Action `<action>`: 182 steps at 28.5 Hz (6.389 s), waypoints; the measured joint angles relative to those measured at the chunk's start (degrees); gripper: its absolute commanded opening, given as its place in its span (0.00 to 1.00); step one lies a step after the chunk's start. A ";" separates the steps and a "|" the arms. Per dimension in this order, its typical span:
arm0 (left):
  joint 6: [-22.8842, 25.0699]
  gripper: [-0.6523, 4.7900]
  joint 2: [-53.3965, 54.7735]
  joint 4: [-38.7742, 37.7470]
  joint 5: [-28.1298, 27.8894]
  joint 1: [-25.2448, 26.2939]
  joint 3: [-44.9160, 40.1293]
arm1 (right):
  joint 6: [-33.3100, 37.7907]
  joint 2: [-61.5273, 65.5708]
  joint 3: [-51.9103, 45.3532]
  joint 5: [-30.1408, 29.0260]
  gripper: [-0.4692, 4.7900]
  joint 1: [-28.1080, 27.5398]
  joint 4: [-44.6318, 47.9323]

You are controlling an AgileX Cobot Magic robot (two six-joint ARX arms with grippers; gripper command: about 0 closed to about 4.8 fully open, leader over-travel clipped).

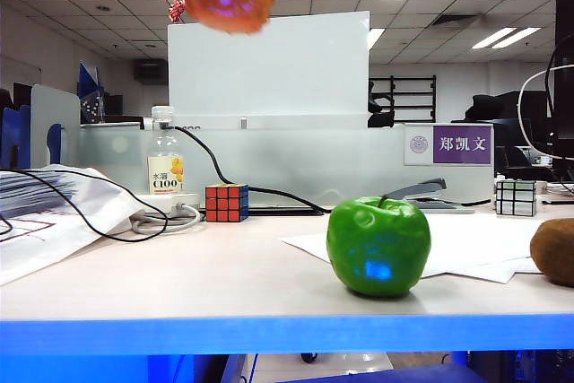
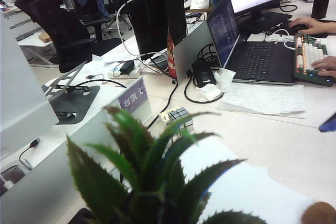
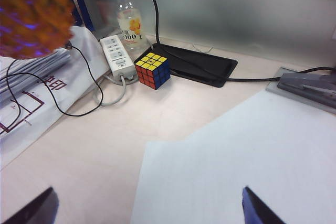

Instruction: Arrange all the fruits from large to small from left to right in a row.

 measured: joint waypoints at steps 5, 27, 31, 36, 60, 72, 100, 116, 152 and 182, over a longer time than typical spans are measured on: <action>-0.13 0.11 -8.37 -4.92 -2.25 0.00 -0.20 | 0.00 -4.68 0.02 0.02 1.00 -0.02 -2.12; -0.15 0.11 -48.13 -25.42 -21.18 0.00 -8.37 | 0.22 -10.01 0.00 1.44 1.00 -0.02 -3.50; -0.79 0.11 -55.06 -25.38 -25.00 0.02 -16.81 | 0.22 -10.03 0.00 1.44 1.00 -0.02 -3.76; -3.28 0.11 -61.33 -22.45 -26.34 0.02 -31.12 | 0.22 -10.08 0.00 1.42 1.00 -0.02 -4.50; -20.83 0.11 -45.13 47.25 -17.29 -0.04 -83.58 | 0.66 -10.12 0.00 1.51 1.00 -0.02 -8.63; -21.31 0.11 -30.49 60.13 -14.25 -0.07 -83.58 | 0.96 -10.12 0.00 2.58 1.00 -0.02 -8.50; -20.87 0.71 -25.40 63.25 -11.04 -0.74 -83.52 | 1.03 -10.12 0.00 2.62 1.00 -0.04 -8.09; -23.65 0.93 -25.42 72.37 -11.02 -0.74 -83.47 | 1.03 -10.12 0.00 2.60 1.00 -0.04 -8.09; -17.38 0.11 -79.76 14.73 -29.70 1.44 -64.70 | 2.01 -30.34 0.04 0.28 0.08 -0.02 -5.46; -26.43 0.11 -88.94 2.58 -27.93 1.44 -83.17 | 7.52 -48.30 -40.74 2.64 0.08 -0.20 6.58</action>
